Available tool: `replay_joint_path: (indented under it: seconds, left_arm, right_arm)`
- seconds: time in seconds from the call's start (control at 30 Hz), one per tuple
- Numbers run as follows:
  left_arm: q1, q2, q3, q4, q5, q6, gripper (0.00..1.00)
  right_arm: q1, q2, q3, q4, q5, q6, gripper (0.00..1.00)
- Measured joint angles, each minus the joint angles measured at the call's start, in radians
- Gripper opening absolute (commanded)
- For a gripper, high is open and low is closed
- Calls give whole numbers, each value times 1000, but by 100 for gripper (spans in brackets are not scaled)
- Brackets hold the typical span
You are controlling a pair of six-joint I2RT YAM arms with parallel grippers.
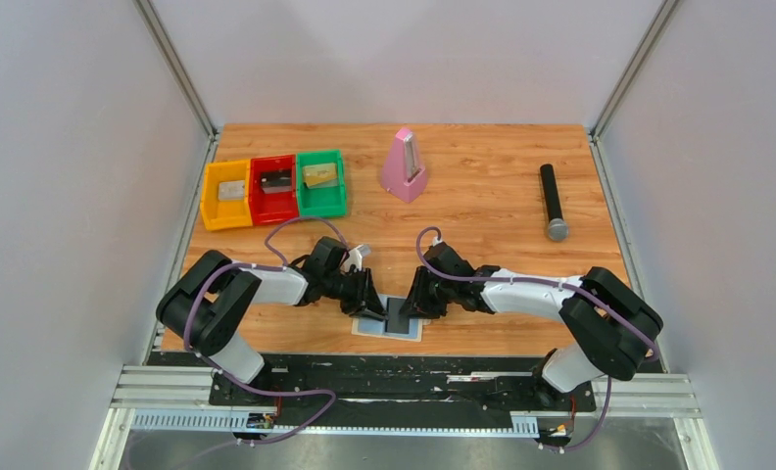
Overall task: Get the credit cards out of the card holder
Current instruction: Remove the credit card from the card holder.
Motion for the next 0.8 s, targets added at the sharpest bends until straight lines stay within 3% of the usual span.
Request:
replay_joint_path:
  seconds: [0.23, 0.6, 0.8]
  left_arm:
    - [-8, 6, -9, 37, -5, -25, 26]
    - [-10, 6, -11, 35, -23, -31, 0]
    - [-10, 5, -10, 21, -30, -24, 0]
  right_arm:
    - [0, 0, -6, 12, -6, 0, 27]
    - [0, 0, -12, 28, -8, 0, 27]
    - [0, -1, -16, 35, -8, 0, 27]
